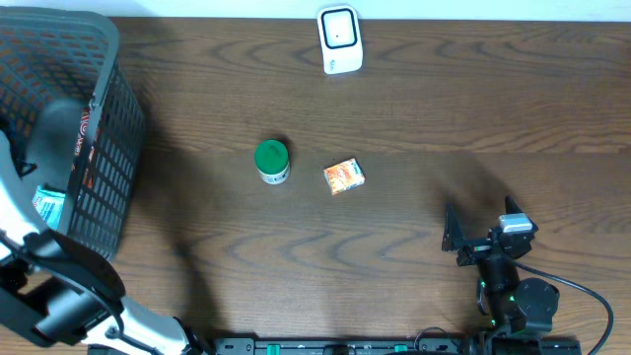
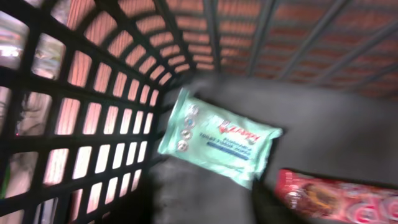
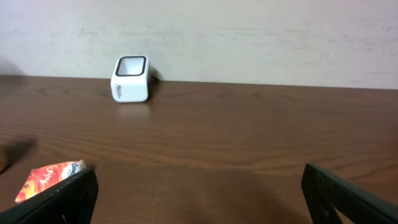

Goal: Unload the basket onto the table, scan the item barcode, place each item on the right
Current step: 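Lower the left gripper into the basket and grasp the green ZAPPY wipes pack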

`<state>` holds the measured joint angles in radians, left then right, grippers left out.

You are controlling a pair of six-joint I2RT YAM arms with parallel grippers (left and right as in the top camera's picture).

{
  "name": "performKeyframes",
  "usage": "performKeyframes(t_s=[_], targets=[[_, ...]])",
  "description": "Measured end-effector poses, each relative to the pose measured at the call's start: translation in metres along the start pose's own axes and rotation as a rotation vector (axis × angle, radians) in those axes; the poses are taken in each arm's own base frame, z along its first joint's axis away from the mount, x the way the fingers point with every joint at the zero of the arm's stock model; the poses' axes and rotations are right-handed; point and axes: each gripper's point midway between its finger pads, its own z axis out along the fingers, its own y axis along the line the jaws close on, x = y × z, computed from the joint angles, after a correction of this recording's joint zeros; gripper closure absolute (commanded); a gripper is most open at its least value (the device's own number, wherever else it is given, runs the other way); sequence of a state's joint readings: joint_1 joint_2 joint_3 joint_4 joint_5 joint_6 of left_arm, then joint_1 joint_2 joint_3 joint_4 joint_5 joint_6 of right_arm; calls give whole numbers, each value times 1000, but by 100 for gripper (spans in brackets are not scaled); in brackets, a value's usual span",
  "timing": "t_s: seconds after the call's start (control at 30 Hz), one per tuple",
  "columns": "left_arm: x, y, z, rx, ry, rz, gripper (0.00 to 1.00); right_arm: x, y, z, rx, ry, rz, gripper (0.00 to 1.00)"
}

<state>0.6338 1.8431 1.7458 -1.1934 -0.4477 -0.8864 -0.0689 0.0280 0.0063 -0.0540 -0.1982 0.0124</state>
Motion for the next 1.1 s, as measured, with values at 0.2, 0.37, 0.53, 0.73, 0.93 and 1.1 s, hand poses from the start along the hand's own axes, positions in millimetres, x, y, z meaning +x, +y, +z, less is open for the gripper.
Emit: performKeyframes(t_s=[0.2, 0.37, 0.53, 0.73, 0.93, 1.1], targets=[[20, -6, 35, -83, 60, 53, 2, 0, 0, 0, 0, 0, 0, 1], [33, -18, 67, -123, 95, 80, 2, 0, 0, 0, 0, 0, 0, 1], [54, -35, 97, -120, 159, 90, 2, 0, 0, 0, 0, 0, 0, 1], [73, -42, 117, -129, 223, 91, 2, 0, 0, 0, 0, 0, 0, 1], [74, -43, 119, -130, 224, 71, 2, 0, 0, 0, 0, 0, 0, 1], [74, -33, 120, -185, 214, 81, 2, 0, 0, 0, 0, 0, 0, 1]])
